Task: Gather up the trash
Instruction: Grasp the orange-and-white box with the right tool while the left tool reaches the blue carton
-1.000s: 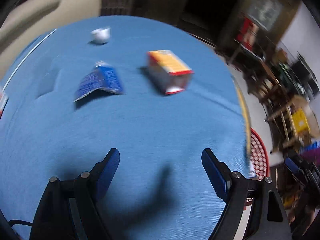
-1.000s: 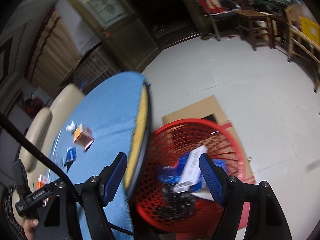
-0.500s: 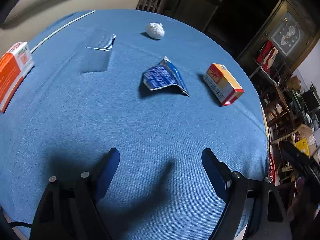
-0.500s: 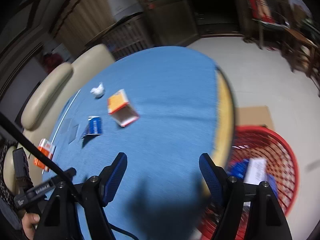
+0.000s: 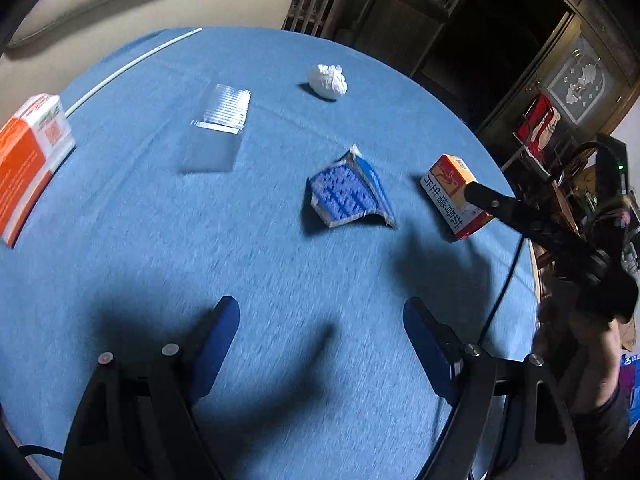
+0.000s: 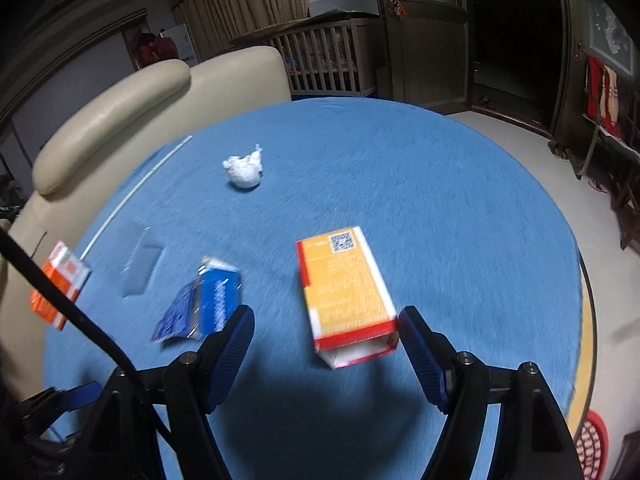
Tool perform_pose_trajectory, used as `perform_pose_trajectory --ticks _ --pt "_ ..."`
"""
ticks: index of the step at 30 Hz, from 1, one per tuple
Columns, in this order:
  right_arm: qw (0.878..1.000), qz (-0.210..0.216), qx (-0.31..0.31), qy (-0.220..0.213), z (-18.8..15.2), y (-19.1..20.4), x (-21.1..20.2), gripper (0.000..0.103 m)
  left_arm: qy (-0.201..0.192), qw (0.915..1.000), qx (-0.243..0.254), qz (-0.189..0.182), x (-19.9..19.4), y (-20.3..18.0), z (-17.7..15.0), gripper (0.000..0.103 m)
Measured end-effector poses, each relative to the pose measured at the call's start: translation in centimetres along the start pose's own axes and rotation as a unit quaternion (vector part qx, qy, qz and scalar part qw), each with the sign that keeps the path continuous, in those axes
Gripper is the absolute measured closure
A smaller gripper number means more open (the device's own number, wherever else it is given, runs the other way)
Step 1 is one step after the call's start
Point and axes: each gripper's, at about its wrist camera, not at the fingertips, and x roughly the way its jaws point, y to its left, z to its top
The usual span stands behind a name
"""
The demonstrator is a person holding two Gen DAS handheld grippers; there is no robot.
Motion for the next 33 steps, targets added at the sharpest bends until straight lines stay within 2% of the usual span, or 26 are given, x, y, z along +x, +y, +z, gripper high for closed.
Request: perform_pose_trajectory --ticks 3,7,12,21,23,24,25,27,28,29,31,33 --pt "1.0 -0.018 -0.012 -0.001 0.7 -0.2 1.2 0.023 0.0 1.0 0.008 -0.003 1.1 -1.2 1.4 0.019" --pt "1.0 -0.011 0.005 0.018 0.8 -1.5 1.9 0.023 0.0 0.9997 0.023 -0.003 2.4 -2.7 3.0 0.019" --pt "1.0 -0.007 0.024 -0.01 0.9 -3.4 0.8 0.023 0.007 0.9996 0.026 0.007 3.8 -3.1 3.4 0.019" --pt "1.0 0.001 0.028 0.01 1.3 -4.7 4.2 0.023 0.012 0.9993 0.029 0.021 5.6 -4.1 4.7 0.019" --pt "0.999 0.008 0.03 0.014 1.1 -4.8 4.5 0.027 0.001 0.9993 0.027 0.026 6.0 -4.7 5.3 0.019" --pt "0.999 0.008 0.032 0.018 1.0 -4.9 4.7 0.046 -0.002 0.9993 0.026 0.028 6.2 -4.9 5.4 0.019" --pt "0.999 0.008 0.037 0.023 0.8 -5.1 4.9 0.053 -0.004 0.9992 0.026 0.03 6.7 -5.2 5.7 0.019" --pt "0.999 0.011 0.046 0.02 0.4 -5.5 4.5 0.053 -0.003 0.9982 0.037 0.048 7.9 -5.6 6.1 0.019" --pt "0.999 0.01 0.049 0.021 0.2 -5.7 4.3 0.053 0.006 0.9971 0.047 0.059 8.8 -5.8 6.1 0.022" --pt "0.998 0.01 0.051 0.021 0.0 -5.8 4.1 0.053 -0.004 0.9956 0.061 0.07 9.1 -6.1 6.0 0.033" --pt "0.998 0.01 0.055 0.022 -0.6 -6.2 3.5 0.053 -0.01 0.9963 0.061 0.06 8.6 -6.0 5.8 0.036" --pt "0.998 0.01 0.06 0.021 -1.2 -6.6 3.0 0.053 -0.016 0.9972 0.049 0.054 7.8 -5.4 5.8 0.045"
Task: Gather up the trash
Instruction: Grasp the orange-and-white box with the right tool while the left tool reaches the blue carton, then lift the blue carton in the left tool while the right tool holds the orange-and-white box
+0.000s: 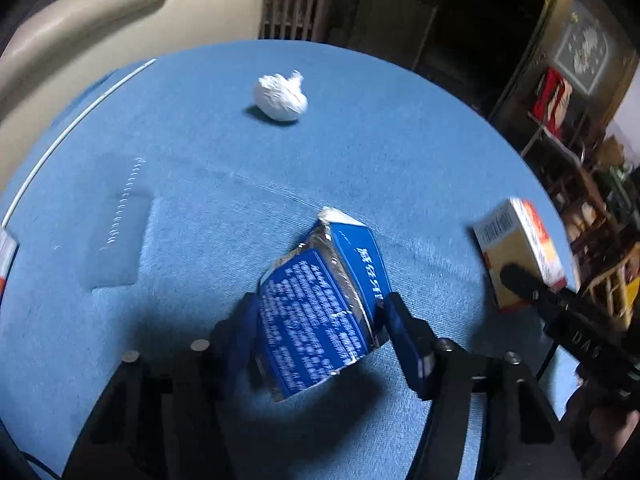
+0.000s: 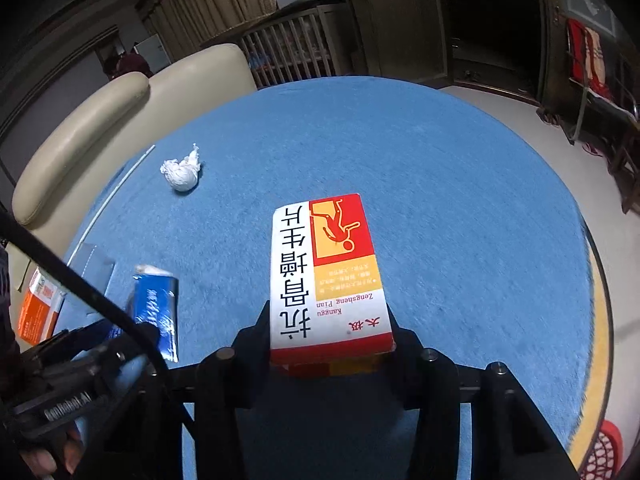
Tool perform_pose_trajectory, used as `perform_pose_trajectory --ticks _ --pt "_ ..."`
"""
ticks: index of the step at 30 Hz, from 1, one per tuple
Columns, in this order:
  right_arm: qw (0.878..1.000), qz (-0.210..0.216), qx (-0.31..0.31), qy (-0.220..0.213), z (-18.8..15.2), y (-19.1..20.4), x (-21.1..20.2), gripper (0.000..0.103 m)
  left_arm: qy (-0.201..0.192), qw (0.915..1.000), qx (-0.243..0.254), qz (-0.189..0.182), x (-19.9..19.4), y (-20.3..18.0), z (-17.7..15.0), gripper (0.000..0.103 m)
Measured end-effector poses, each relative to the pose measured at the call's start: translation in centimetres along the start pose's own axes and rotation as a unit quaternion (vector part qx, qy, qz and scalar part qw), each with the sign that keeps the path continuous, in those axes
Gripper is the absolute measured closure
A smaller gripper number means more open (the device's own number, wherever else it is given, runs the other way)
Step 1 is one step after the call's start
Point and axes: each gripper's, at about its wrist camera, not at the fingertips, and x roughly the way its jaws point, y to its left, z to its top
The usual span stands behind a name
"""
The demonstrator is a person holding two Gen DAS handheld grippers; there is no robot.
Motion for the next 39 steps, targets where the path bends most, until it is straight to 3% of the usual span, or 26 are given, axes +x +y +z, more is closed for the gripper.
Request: perform_pose_trajectory --ticks 1,3,5,7,8,10,11,12,14,16,19,20,23,26,28,30,31,32,39 --pt "1.0 0.0 0.003 0.0 -0.1 -0.1 -0.1 0.053 -0.006 1.0 -0.003 -0.002 -0.6 0.4 0.0 0.047" --pt "1.0 0.004 0.011 0.0 -0.5 -0.4 -0.6 0.053 -0.016 0.9998 -0.01 -0.007 -2.1 1.2 -0.2 0.064" --pt "1.0 0.008 0.016 -0.001 -1.1 -0.4 -1.2 0.053 -0.012 0.9999 -0.008 0.0 -3.2 1.9 -0.6 0.103" --pt "1.0 0.012 0.018 -0.001 -1.7 -0.2 -1.7 0.053 0.003 0.9999 -0.004 -0.009 -3.3 2.3 -1.3 0.103" --pt "1.0 0.012 0.018 -0.001 -2.0 -0.1 -2.0 0.053 0.012 0.9998 -0.002 -0.015 -3.3 2.4 -1.8 0.101" --pt "1.0 0.012 0.022 -0.004 -2.5 -0.1 -2.6 0.053 0.023 0.9996 -0.007 -0.017 -3.4 2.7 -2.4 0.076" --pt "1.0 0.012 0.025 -0.006 -2.8 -0.1 -2.9 0.053 0.022 0.9996 -0.012 -0.015 -3.7 2.9 -2.7 0.037" --pt "0.999 0.012 0.028 -0.008 -3.0 -0.2 -3.2 0.053 0.014 0.9997 -0.017 -0.013 -4.0 2.9 -2.9 0.014" --pt "0.999 0.013 0.034 -0.01 -3.4 -0.4 -3.8 0.053 -0.024 0.9991 -0.029 -0.02 -5.2 2.8 -3.2 0.013" --pt "0.999 0.011 0.037 -0.01 -3.8 -0.7 -4.2 0.053 -0.022 0.9988 -0.017 -0.04 -5.0 2.3 -2.4 0.013" --pt "0.999 0.011 0.045 -0.007 -4.0 -1.3 -4.4 0.053 -0.005 0.9948 0.081 -0.062 -3.7 0.0 -1.0 0.013" --pt "0.999 0.012 0.046 -0.007 -4.0 -1.4 -4.4 0.053 -0.001 0.9885 0.142 -0.052 -2.9 -1.0 -0.6 0.013" --pt "0.999 0.017 0.046 -0.009 -3.8 -1.5 -4.7 0.053 0.001 0.9646 0.264 -0.009 -1.2 -2.4 0.1 0.013" --pt "0.999 0.021 0.045 -0.013 -3.4 -1.3 -4.6 0.053 0.049 0.9511 0.303 -0.037 0.8 -2.4 0.9 0.013" --pt "0.999 0.025 0.045 -0.014 -3.2 -1.2 -4.6 0.053 0.069 0.9507 0.299 -0.043 2.1 -2.0 1.5 0.009" --pt "0.999 0.028 0.044 -0.015 -3.1 -1.1 -4.7 0.053 0.068 0.9594 0.267 -0.061 2.6 -1.0 2.2 0.011" --pt "0.999 0.029 0.043 -0.014 -3.0 -1.1 -4.7 0.053 0.059 0.9631 0.255 -0.061 2.6 -0.8 2.5 0.018" --pt "0.999 0.029 0.041 -0.015 -3.0 -1.1 -4.8 0.053 0.044 0.9656 0.251 -0.053 2.0 -0.7 2.5 0.036" --pt "0.998 0.03 0.047 -0.02 -2.9 -1.0 -5.2 0.053 0.026 0.9748 0.217 -0.046 -0.7 -0.8 0.5 0.037"
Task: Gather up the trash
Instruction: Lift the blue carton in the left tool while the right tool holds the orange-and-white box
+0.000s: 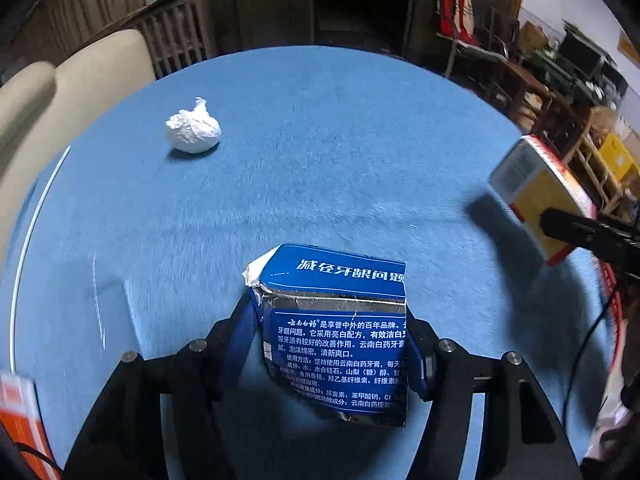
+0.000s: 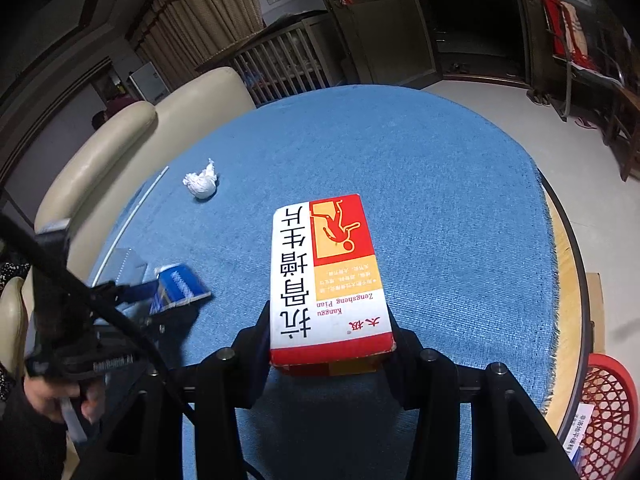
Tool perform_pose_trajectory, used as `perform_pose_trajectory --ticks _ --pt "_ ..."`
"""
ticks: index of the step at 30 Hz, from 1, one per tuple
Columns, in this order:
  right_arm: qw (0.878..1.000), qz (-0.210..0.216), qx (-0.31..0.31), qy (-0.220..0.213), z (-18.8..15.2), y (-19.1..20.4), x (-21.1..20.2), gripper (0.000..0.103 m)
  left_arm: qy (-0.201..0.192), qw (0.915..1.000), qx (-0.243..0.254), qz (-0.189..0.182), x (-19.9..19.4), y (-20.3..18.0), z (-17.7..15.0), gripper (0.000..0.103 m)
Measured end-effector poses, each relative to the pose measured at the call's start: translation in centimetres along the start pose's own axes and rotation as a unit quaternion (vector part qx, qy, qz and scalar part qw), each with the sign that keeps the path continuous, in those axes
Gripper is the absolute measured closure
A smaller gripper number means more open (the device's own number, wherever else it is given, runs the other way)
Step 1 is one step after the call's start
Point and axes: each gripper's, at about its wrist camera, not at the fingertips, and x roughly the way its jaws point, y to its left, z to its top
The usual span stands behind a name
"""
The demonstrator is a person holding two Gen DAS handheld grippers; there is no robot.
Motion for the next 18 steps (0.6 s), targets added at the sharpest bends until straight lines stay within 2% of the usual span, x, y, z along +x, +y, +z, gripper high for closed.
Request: perform_pose_trajectory --ticks 8,13,18 --pt "1.0 0.015 -0.006 -0.017 -1.6 1.7 -3.3 0.053 -0.02 0.9977 -0.043 0.048 -5.0 -2.9 -3.0 0.037" --pt "0.999 0.02 -0.008 -0.024 -3.6 2.6 -5.8 0.053 -0.03 0.9962 -0.055 0.059 -7.2 -3.4 -5.7 0.037" --pt "0.999 0.02 -0.01 -0.028 -5.8 2.8 -7.9 0.053 -0.043 0.9951 -0.062 0.064 -8.3 -4.3 -6.6 0.037"
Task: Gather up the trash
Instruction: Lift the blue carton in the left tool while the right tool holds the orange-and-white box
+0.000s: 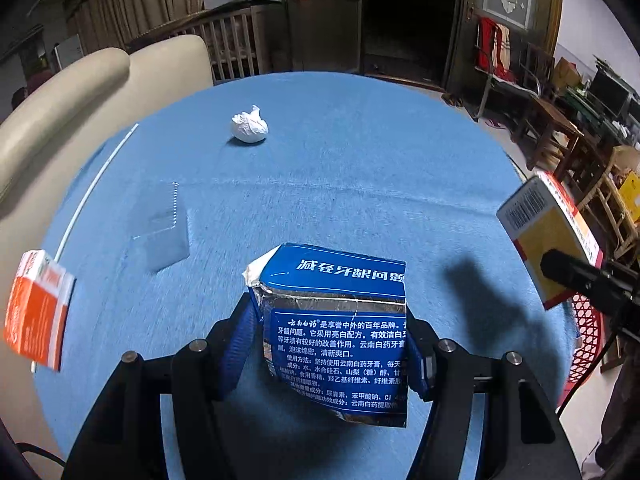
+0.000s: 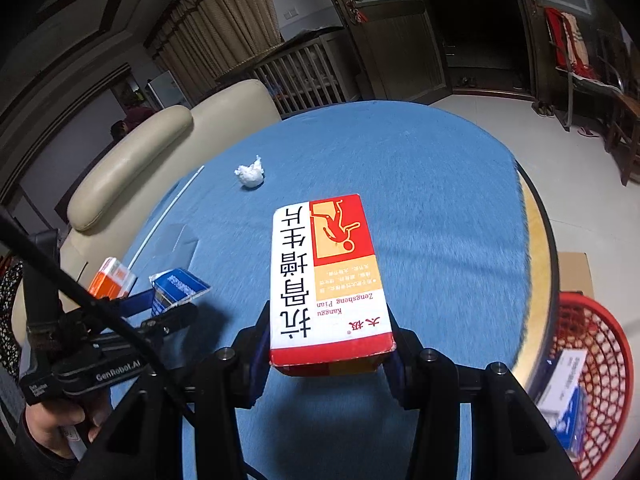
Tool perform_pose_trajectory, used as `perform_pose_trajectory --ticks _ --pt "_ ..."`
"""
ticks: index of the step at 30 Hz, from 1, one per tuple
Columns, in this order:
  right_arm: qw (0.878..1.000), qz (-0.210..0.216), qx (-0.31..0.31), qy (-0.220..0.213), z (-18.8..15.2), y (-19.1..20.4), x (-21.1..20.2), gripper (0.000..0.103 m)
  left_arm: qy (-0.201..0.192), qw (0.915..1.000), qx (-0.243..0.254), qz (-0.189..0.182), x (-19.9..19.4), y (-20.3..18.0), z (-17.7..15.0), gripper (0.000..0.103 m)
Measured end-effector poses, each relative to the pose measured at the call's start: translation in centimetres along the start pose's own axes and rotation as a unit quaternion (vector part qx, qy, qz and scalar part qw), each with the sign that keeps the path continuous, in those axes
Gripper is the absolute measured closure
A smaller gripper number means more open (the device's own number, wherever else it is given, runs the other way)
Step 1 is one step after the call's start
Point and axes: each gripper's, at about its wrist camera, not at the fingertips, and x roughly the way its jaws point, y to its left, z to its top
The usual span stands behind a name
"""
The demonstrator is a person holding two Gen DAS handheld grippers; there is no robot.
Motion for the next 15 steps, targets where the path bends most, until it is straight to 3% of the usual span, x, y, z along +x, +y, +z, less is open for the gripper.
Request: perform_pose_trajectory --ticks 7,15 --pt "1.0 -0.001 0.003 -0.016 -1.5 -0.2 -3.1 0.053 -0.032 0.9995 -0.002 0.007 -3.1 -1.0 -0.6 0.037" --pt "0.999 -0.004 0.014 -0.03 -3.4 -1.3 -5.8 0.053 -0.044 0.999 -0.002 0.007 -4.1 -2.0 -1.3 0.037"
